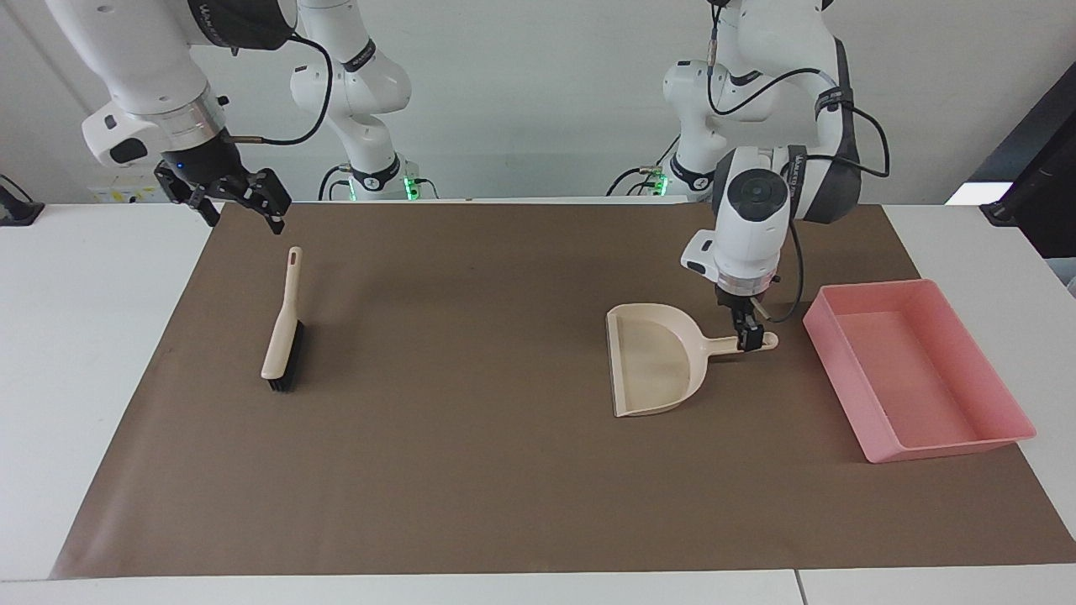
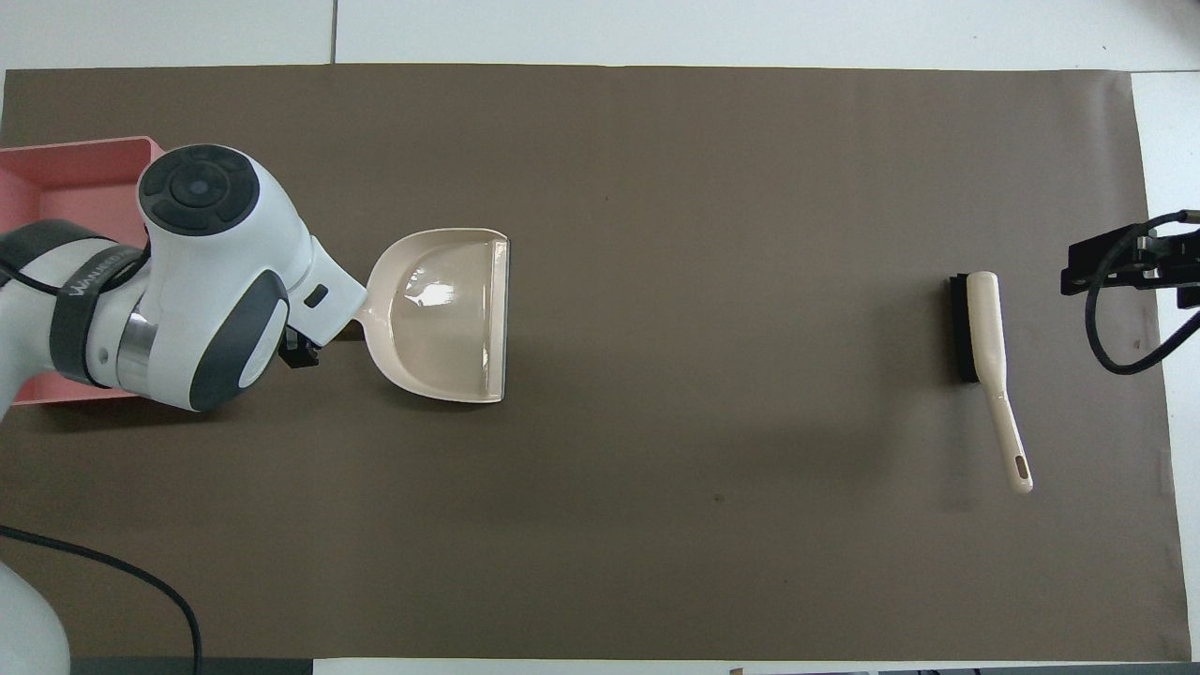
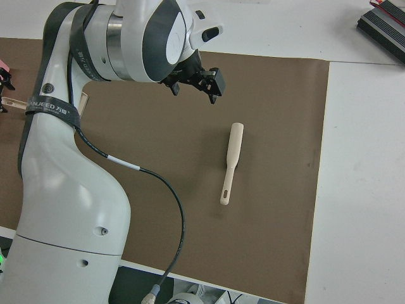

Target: Clean e-waste and dump in bin

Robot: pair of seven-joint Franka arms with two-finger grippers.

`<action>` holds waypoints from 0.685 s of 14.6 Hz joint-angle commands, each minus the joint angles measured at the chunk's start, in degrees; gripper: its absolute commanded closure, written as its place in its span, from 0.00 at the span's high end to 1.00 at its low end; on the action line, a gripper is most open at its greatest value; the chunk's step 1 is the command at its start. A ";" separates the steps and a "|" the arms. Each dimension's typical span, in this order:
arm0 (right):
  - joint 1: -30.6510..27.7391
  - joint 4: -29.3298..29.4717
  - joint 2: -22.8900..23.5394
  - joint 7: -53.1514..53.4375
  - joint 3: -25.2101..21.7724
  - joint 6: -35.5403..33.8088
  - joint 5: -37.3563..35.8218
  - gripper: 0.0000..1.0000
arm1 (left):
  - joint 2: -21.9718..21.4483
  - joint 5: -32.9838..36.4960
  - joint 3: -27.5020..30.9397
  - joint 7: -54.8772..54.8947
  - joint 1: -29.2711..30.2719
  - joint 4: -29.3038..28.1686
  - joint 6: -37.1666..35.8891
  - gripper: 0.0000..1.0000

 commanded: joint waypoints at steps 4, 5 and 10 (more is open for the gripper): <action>0.01 -0.05 -0.45 -1.51 0.14 0.24 -0.90 1.00 | -2.52 -5.29 0.24 -0.55 9.15 0.32 -3.86 1.00; -0.08 -0.49 -0.71 -1.51 0.14 0.24 -0.03 1.00 | -2.61 -5.91 0.24 -0.64 10.57 0.32 -4.74 1.00; -0.08 -0.59 -0.72 -1.51 0.05 0.24 -0.02 1.00 | -4.01 -8.20 0.33 -7.01 15.42 0.23 -5.89 1.00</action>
